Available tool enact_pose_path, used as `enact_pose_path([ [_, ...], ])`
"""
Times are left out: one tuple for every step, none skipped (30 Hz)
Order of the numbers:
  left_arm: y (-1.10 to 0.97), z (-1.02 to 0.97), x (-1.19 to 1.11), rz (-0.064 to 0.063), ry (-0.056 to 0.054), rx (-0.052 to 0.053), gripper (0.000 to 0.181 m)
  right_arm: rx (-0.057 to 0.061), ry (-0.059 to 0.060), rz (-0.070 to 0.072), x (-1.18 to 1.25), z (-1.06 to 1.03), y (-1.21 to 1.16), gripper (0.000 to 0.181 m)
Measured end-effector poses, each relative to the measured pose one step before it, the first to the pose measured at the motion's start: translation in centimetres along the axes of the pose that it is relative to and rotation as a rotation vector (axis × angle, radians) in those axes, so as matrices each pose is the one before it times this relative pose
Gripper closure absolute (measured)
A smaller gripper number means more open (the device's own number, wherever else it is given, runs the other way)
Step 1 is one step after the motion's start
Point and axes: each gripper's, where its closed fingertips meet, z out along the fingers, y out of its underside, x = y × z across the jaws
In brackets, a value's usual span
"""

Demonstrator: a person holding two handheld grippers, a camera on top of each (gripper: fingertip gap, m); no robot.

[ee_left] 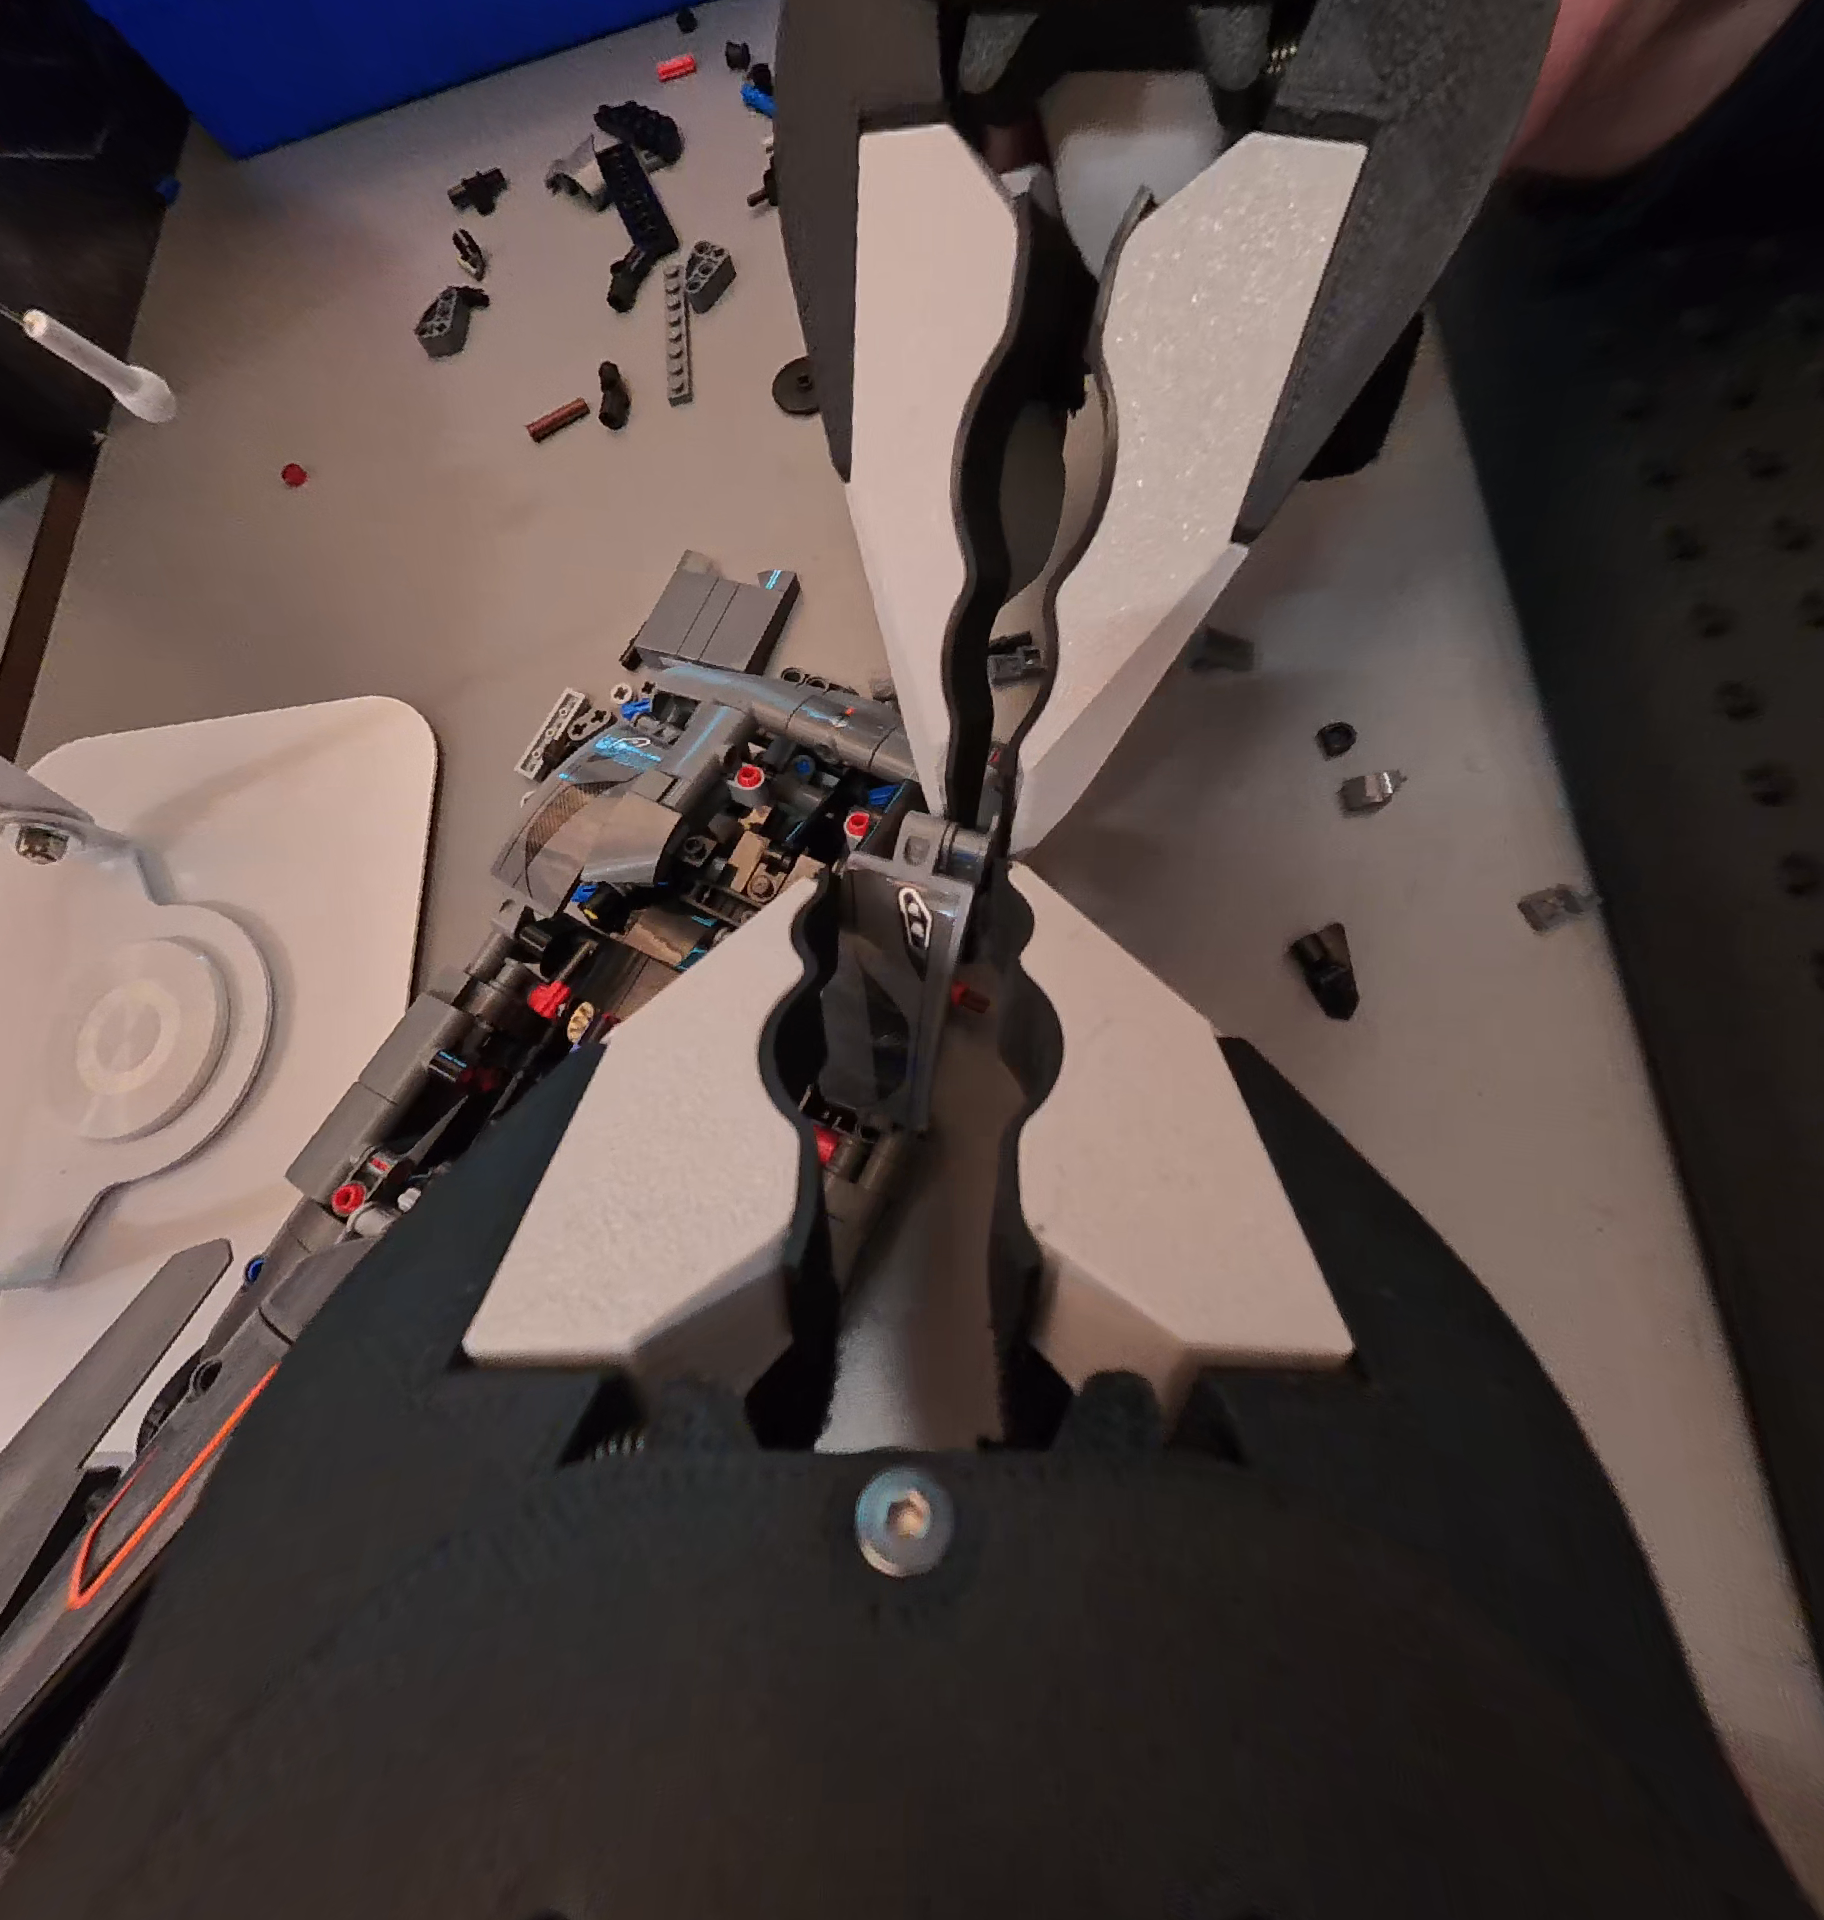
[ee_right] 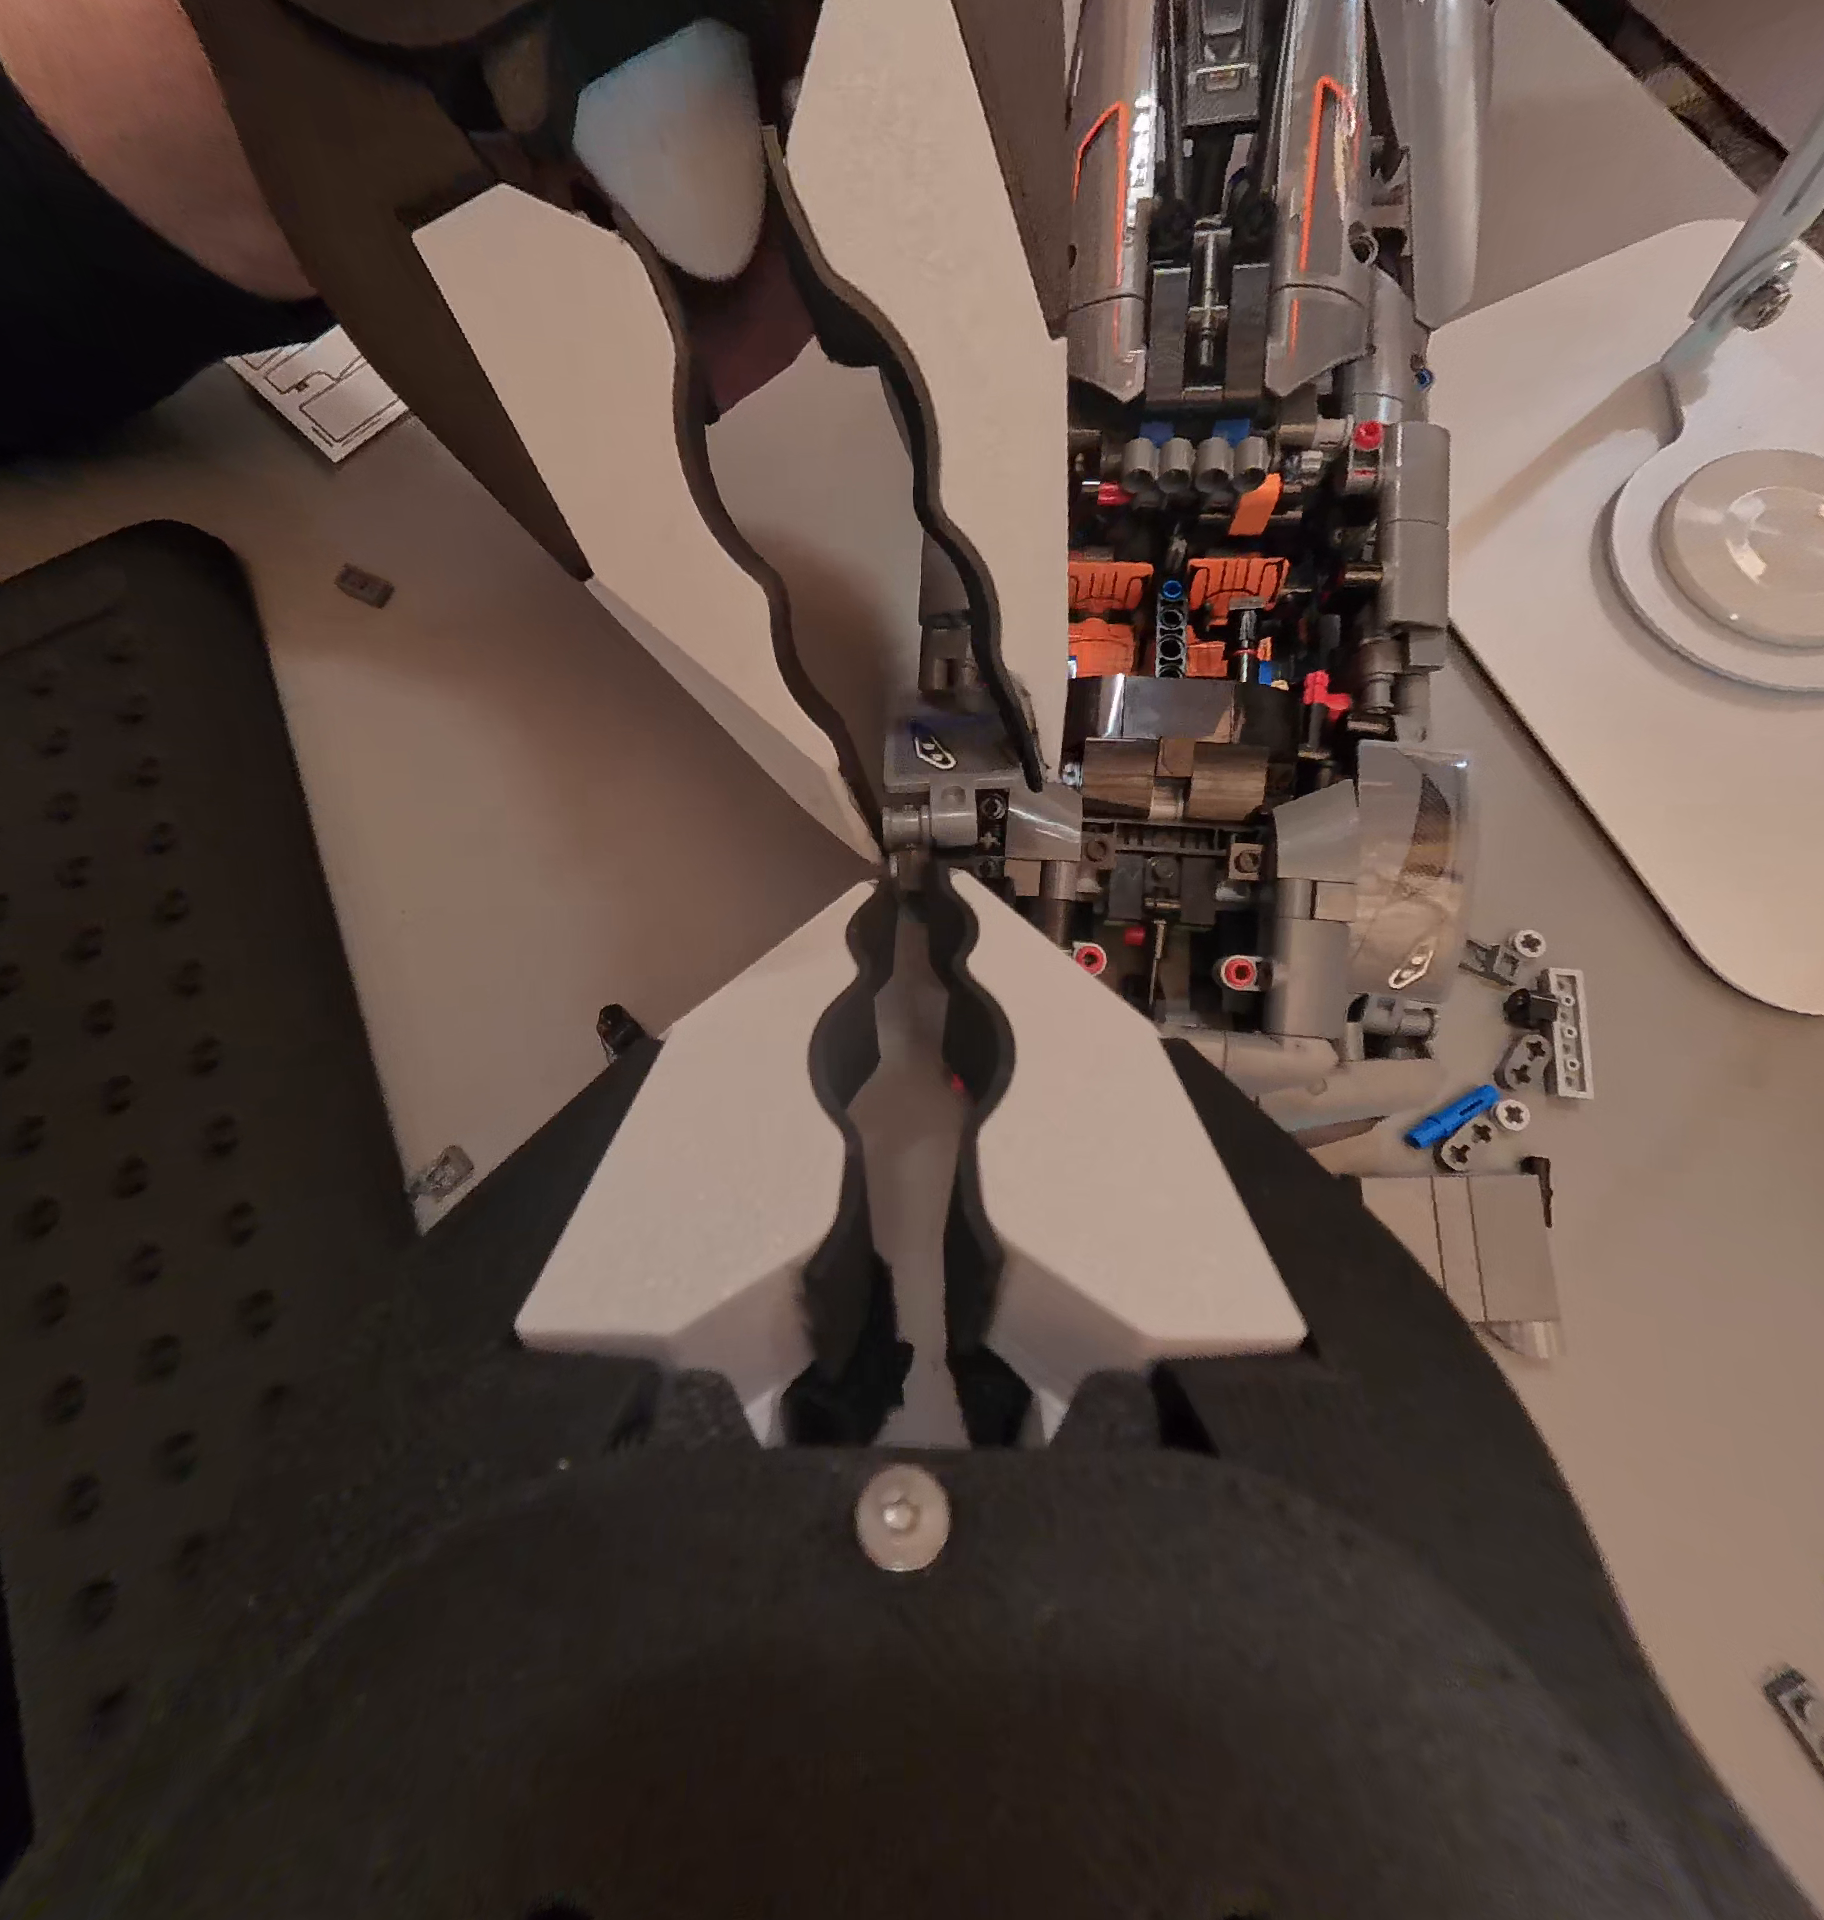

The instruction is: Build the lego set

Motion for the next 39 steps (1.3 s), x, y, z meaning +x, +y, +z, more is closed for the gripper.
enact_pose_path([
  [-0.05, -0.037, -0.051, 0.0009, -0.005, 0.003, 0.156, 0.0012, 0.0028, -0.0064, 0.053, -0.05, -0.03, 0.178],
  [-0.019, -0.087, 0.028, 0.004, -0.0005, 0.0003, 0.156, 0.0015, 0.0031, -0.0071, 0.005, -0.037, -0.067, 0.178],
  [-0.022, -0.089, -0.021, 0.0023, -0.0011, 0.0005, 0.157, 0.0029, 0.0033, -0.0049, 0.002, -0.018, -0.083, 0.178],
  [-0.047, -0.058, -0.054, 0.001, -0.0042, 0.0019, 0.157, 0.0029, 0.0039, -0.0025, 0.073, -0.043, -0.065, 0.178],
  [-0.059, -0.006, 0.035, 0.0033, -0.0005, 0.0029, 0.158, -0.0003, -0.0034, 0.0005, 0.0, -0.046, -0.013, 0.178],
  [-0.009, 0.007, 0.083, 0.0032, 0.0039, 0.0006, 0.158, 0.0001, -0.0076, 0.0007, -0.054, -0.011, 0.032, 0.178],
  [-0.009, -0.016, 0.019, -0.0027, 0.0032, -0.001, 0.158, 0.0043, -0.0042, -0.0005, -0.05, -0.011, -0.011, 0.178],
  [-0.052, -0.06, 0.051, -0.0084, 0.0087, 0.0032, 0.157, 0.0066, -0.0033, -0.0057, -0.071, -0.046, -0.074, 0.177],
  [-0.067, -0.089, 0.106, -0.0167, 0.0189, 0.0078, 0.157, 0.0058, -0.0088, -0.0143, -0.159, -0.079, -0.103, 0.177],
  [-0.026, -0.049, 0.113, -0.0079, 0.0147, 0.0048, 0.156, 0.0042, -0.0161, -0.0132, -0.2, -0.076, -0.057, 0.176],
  [0.053, 0.067, 0.131, 0.0054, 0.0058, -0.0005, 0.155, 0.0027, -0.0227, -0.0019, -0.194, -0.105, 0.02, 0.176],
  [0.086, 0.105, 0.06, 0.007, -0.0015, -0.008, 0.155, 0.0082, -0.0257, -0.0025, -0.222, -0.205, -0.012, 0.174],
  [0.037, 0.077, 0.105, 0.0006, 0.0024, -0.0064, 0.155, 0.0152, -0.0265, -0.0083, -0.315, -0.336, -0.086, 0.172],
  [0.016, 0.085, 0.083, 0.0003, 0.0028, -0.0041, 0.155, 0.0132, -0.0248, -0.004, -0.299, -0.363, -0.098, 0.176],
  [0.006, 0.073, 0.049, 0.0021, 0.0022, 0.0006, 0.154, 0.0098, -0.0261, -0.0019, -0.274, -0.306, -0.064, 0.175],
  [0.011, 0.064, 0.077, -0.0031, 0.0063, 0.0023, 0.154, 0.0116, -0.0247, -0.0053, -0.244, -0.275, -0.045, 0.172],
  [-0.033, 0.03, 0.014, -0.0073, 0.0043, 0.0043, 0.154, 0.012, -0.0089, -0.0023, -0.027, -0.313, -0.016, 0.173],
  [-0.023, 0.012, 0.032, -0.0015, 0.0023, 0.0017, 0.154, 0.0031, 0.0011, 0.0019, 0.186, -0.32, 0.148, 0.177],
  [0.028, 0.011, 0.041, 0.009, -0.0026, -0.0022, 0.154, 0.0032, 0.0076, 0.0009, 0.351, -0.335, 0.208, 0.178],
  [0.003, 0.025, 0.007, 0.0065, -0.0045, -0.0037, 0.154, 0.0113, 0.0162, 0.0048, 0.548, -0.365, 0.126, 0.179],
  [0.001, 0.058, -0.001, -0.002, -0.0025, -0.0055, 0.154, 0.0122, 0.0052, 0.0141, 0.422, -0.32, 0.084, 0.179],
  [0.004, 0.08, 0.029, -0.0009, 0.0, -0.0052, 0.154, 0.0055, -0.012, 0.0146, 0.124, -0.182, 0.121, 0.178],
  [-0.005, 0.11, -0.019, 0.0027, -0.0033, -0.0027, 0.154, 0.0006, -0.0108, 0.0039, 0.027, -0.001, 0.142, 0.176],
  [-0.027, 0.14, -0.063, -0.0024, -0.0048, -0.0004, 0.154, -0.0062, -0.009, -0.0067, -0.079, 0.178, 0.195, 0.173],
  [0.006, 0.146, 0.063, -0.0072, 0.0052, -0.0028, 0.154, -0.0082, -0.0072, -0.0174, -0.217, 0.33, 0.165, 0.171],
  [-0.023, 0.113, 0.076, -0.0048, 0.0047, -0.0013, 0.154, -0.0076, 0.0055, -0.023, -0.171, 0.409, 0.064, 0.171],
  [-0.02, 0.086, -0.041, -0.0012, -0.0024, -0.0022, 0.154, -0.0157, 0.01, -0.0247, -0.172, 0.481, 0.118, 0.169],
  [-0.026, 0.074, -0.035, -0.0036, -0.0005, -0.0009, 0.154, -0.0233, 0.0152, -0.0274, -0.086, 0.552, 0.216, 0.167],
  [-0.048, 0.033, 0.019, -0.0076, 0.0037, 0.0002, 0.153, -0.0264, 0.026, -0.0263, 0.112, 0.538, 0.255, 0.163],
  [0.02, -0.021, -0.011, -0.003, 0.0013, -0.001, 0.153, -0.0237, 0.0263, -0.0242, 0.141, 0.461, 0.212, 0.16],
  [0.101, -0.04, 0.016, -0.0008, 0.0026, -0.0045, 0.153, -0.009, 0.0246, -0.0232, 0.162, 0.266, 0.029, 0.161],
  [-0.018, -0.098, -0.031, -0.0063, 0.0009, 0.0032, 0.153, 0.0062, 0.0206, -0.0174, 0.22, 0.05, -0.126, 0.166],
  [-0.067, -0.134, -0.082, -0.0125, -0.0006, 0.006, 0.153, 0.0126, -0.001, -0.0033, 0.024, -0.026, -0.173, 0.169],
  [-0.08, -0.115, -0.046, -0.0153, 0.0028, 0.0055, 0.153, 0.0123, -0.0185, 0.01, -0.173, -0.016, -0.169, 0.175],
  [0.036, -0.056, 0.005, -0.0169, 0.0046, 0.0001, 0.153, 0.0061, -0.0091, 0.0093, -0.067, 0.03, -0.093, 0.177],
  [0.062, -0.018, -0.033, -0.0119, 0.0013, 0.0021, 0.152, -0.0003, -0.0011, 0.0033, -0.006, 0.041, -0.002, 0.177],
  [0.038, -0.015, 0.049, -0.0074, 0.0043, 0.0059, 0.152, -0.0013, -0.0064, 0.009, -0.061, 0.032, -0.009, 0.177],
  [0.032, -0.003, 0.07, -0.0082, 0.004, 0.0067, 0.151, -0.0027, -0.012, 0.0136, -0.116, 0.0, 0.013, 0.177],
  [0.111, 0.016, 0.059, -0.0087, 0.0018, -0.0007, 0.151, -0.0041, -0.0096, 0.0076, -0.121, -0.004, 0.051, 0.176],
])
